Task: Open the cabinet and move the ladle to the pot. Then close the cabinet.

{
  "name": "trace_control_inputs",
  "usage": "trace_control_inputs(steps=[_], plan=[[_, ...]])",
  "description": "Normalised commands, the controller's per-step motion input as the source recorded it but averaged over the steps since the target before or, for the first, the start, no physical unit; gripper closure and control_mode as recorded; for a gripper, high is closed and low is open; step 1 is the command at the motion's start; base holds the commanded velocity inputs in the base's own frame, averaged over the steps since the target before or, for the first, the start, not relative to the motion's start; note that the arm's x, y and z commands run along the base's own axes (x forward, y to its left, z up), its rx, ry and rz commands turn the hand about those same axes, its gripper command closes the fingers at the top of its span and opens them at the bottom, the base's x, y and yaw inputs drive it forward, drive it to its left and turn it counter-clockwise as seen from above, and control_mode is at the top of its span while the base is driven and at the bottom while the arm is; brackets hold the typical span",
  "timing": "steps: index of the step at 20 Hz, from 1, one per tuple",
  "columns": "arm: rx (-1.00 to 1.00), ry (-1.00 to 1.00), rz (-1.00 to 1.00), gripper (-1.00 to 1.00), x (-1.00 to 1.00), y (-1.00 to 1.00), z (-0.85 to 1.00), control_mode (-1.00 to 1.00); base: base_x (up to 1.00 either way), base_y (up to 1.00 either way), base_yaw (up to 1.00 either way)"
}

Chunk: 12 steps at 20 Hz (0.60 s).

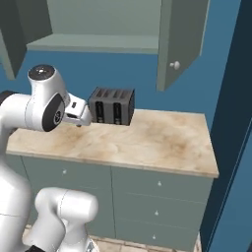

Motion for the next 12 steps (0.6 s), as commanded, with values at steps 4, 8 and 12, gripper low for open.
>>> trace_control_inputs(steps=[4, 8, 12], plan=[[0.00, 0.00, 0.00, -1.00, 0.00, 0.00, 0.00, 1.00, 0.80, -0.23, 0.10], [0.00, 0.00, 0.00, -1.00, 0.00, 0.00, 0.00, 1.00, 0.80, -0.43, 0.13], [0.00, 0.00, 0.00, -1.00, 0.00, 0.00, 0.00, 1.00, 0.62, -0.47, 0.12]])
